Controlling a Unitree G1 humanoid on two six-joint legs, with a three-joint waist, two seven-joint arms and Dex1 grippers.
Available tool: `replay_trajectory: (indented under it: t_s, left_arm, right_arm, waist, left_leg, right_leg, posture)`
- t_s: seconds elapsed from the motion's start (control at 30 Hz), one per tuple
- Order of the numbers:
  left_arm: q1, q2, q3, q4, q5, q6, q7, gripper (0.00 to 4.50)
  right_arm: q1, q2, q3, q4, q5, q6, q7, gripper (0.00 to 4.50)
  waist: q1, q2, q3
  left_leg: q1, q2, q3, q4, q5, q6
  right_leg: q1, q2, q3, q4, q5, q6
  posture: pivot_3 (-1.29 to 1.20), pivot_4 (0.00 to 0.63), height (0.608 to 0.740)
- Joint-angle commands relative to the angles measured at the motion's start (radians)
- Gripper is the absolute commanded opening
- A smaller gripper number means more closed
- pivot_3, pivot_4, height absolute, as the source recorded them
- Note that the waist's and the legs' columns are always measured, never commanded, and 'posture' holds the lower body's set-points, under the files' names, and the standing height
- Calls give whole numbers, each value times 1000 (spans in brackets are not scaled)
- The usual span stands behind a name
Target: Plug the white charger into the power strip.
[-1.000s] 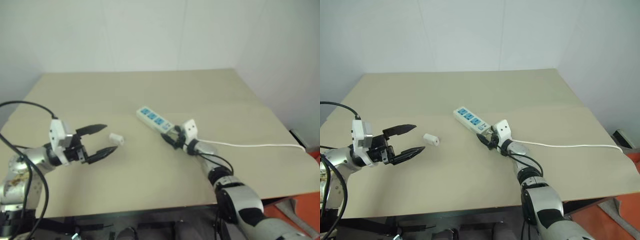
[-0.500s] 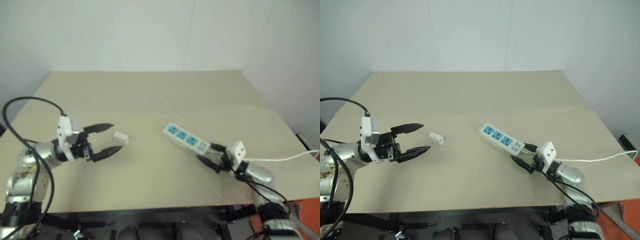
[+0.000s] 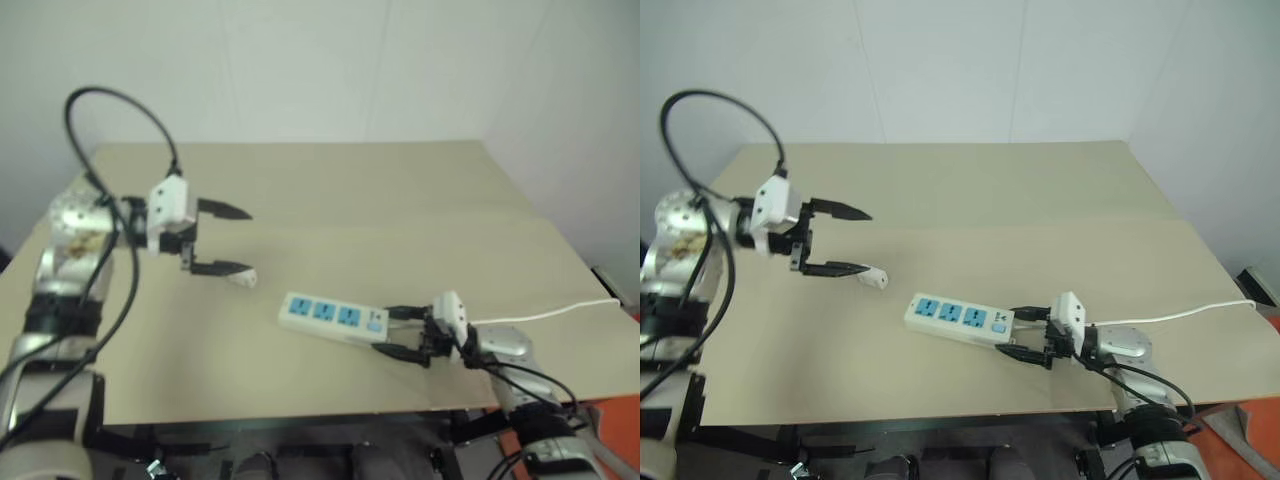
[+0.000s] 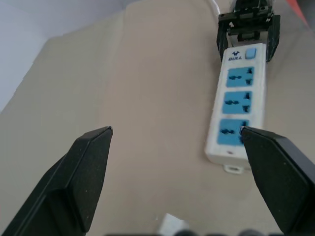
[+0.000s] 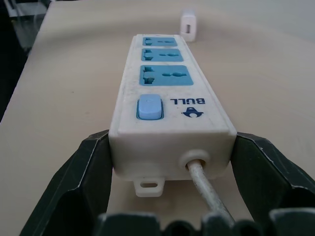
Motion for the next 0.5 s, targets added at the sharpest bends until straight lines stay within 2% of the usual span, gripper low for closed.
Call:
replay_trajectory:
  t_s: [0.03,0.13,0.27,0.37,0.5]
  left_arm:
    - [-127,52,-205,82,-30,-59,-29,4500]
    - [-246,92,-433,127,-83,-121,-29,4500]
    - [-408,96,-728,248,-13,-237,-29,4500]
    - [-494,34,-855,393,72,-314,-29,4500]
    - [-549,-74,-901,554,179,-341,-29,4500]
  right_arm:
    - [-38,19,23,45,-15,-57,39,3424]
    - [-63,43,38,93,-39,-84,33,3424]
    - [-89,64,47,144,-63,-91,27,3424]
    - [-93,69,59,164,-83,-99,30,3424]
    - [-90,79,71,171,-100,-110,23,3424]
  waist:
    - [1,0,0]
    - [0,0,0]
    - [-2,-1,1]
    - [-2,-1,1]
    - [-4,-2,1]
  left_leg:
    - [0,0,0,0,0,0]
    - [-1,0,0,-1,0,0]
    - [-1,0,-1,0,0,0]
    - [1,0,-2,1,0,0]
    - [1,1,-3,3,0,0]
  right_leg:
    - [0,0,0,0,0,0]
    - [-1,0,0,0,-1,0]
    - [-1,1,0,2,-1,0]
    - [-1,2,0,3,-1,0]
    - [0,3,1,4,-1,0]
  posture:
    - [0,150,740]
    - [0,150,740]
    - [0,150,740]
    - [0,150,740]
    - [0,150,740]
